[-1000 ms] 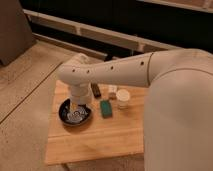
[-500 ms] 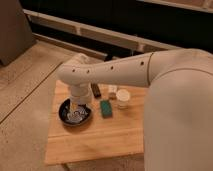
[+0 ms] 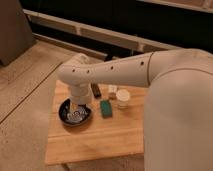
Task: Place the bottle in the ceramic bowl
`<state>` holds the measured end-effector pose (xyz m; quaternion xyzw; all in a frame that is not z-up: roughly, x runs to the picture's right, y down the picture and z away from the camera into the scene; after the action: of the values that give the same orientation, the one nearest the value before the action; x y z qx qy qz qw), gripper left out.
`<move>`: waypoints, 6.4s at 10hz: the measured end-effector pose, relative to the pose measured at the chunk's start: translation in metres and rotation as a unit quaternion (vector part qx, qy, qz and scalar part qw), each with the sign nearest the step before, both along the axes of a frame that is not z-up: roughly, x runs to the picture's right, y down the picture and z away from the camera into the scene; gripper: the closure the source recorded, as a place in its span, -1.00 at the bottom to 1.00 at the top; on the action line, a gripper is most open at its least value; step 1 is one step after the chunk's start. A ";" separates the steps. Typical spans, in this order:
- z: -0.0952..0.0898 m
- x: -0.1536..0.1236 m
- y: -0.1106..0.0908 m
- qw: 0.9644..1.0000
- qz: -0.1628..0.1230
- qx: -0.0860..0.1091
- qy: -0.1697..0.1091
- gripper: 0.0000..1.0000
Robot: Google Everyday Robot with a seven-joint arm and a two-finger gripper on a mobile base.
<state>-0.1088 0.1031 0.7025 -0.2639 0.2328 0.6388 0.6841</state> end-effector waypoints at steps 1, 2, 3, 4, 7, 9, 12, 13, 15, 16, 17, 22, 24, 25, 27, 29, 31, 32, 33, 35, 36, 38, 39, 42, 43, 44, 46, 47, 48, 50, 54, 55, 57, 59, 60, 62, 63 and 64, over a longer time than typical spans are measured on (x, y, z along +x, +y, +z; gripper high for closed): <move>0.000 0.000 0.000 1.000 0.000 0.000 0.000 -0.30; 0.000 0.000 0.000 1.000 0.000 0.000 0.000 -0.30; 0.000 0.000 0.000 1.000 0.000 0.000 0.000 -0.30; 0.000 0.000 0.000 1.000 0.000 0.000 0.000 -0.30; 0.000 0.000 0.000 1.000 0.000 0.000 0.000 -0.30; 0.000 0.000 0.000 1.000 0.000 0.000 0.000 -0.30; 0.004 0.001 -0.013 0.999 0.025 0.028 -0.003 -0.30; 0.006 -0.001 -0.025 0.998 0.044 0.053 -0.017 -0.30; 0.006 0.002 -0.038 0.993 0.073 0.088 -0.041 -0.30; 0.006 0.005 -0.041 0.992 0.078 0.093 -0.043 -0.30; 0.006 0.005 -0.041 0.991 0.080 0.094 -0.043 -0.30; 0.012 0.033 -0.073 0.989 0.096 0.102 -0.034 -0.30; 0.023 0.067 -0.101 0.987 0.113 0.107 -0.027 -0.30; 0.035 0.081 -0.110 0.987 0.120 0.104 -0.026 -0.30; 0.055 0.102 -0.120 0.986 0.134 0.100 -0.024 -0.30; 0.056 0.103 -0.121 0.986 0.135 0.100 -0.025 -0.30; 0.056 0.101 -0.121 0.986 0.134 0.100 -0.026 -0.30; 0.056 0.102 -0.121 0.985 0.135 0.099 -0.026 -0.30; 0.063 0.103 -0.126 0.985 0.141 0.099 -0.023 -0.30; 0.080 0.120 -0.145 0.982 0.151 0.111 -0.013 -0.30; 0.087 0.126 -0.155 0.981 0.152 0.121 -0.013 -0.30; 0.099 0.134 -0.174 0.979 0.150 0.139 -0.019 -0.30; 0.109 0.136 -0.181 0.978 0.151 0.143 -0.025 -0.30; 0.144 0.139 -0.191 0.980 0.141 0.137 -0.028 -0.30; 0.156 0.139 -0.197 0.981 0.134 0.136 -0.028 -0.30; 0.165 0.142 -0.203 0.982 0.127 0.136 -0.026 -0.30; 0.182 0.152 -0.218 0.984 0.115 0.137 -0.015 -0.30; 0.186 0.156 -0.223 0.984 0.113 0.138 -0.010 -0.30; 0.187 0.158 -0.225 0.984 0.113 0.139 -0.008 -0.30; 0.187 0.158 -0.225 0.984 0.113 0.140 -0.009 -0.30; 0.229 0.166 -0.215 0.982 0.130 0.136 -0.005 -0.30; 0.242 0.173 -0.208 0.984 0.127 0.127 0.004 -0.30; 0.265 0.174 -0.194 0.989 0.102 0.105 0.020 -0.30; 0.285 0.168 -0.171 0.994 0.073 0.070 0.032 -0.30; 0.294 0.167 -0.155 0.997 0.049 0.047 0.043 -0.30; 0.307 0.166 -0.128 0.998 0.019 0.004 0.065 -0.30; 0.311 0.171 -0.119 0.997 0.011 -0.013 0.076 -0.26; 0.314 0.170 -0.115 0.996 0.006 -0.020 0.082 -0.12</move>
<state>0.0613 -0.0120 1.0166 -0.2253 0.2989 0.6580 0.6534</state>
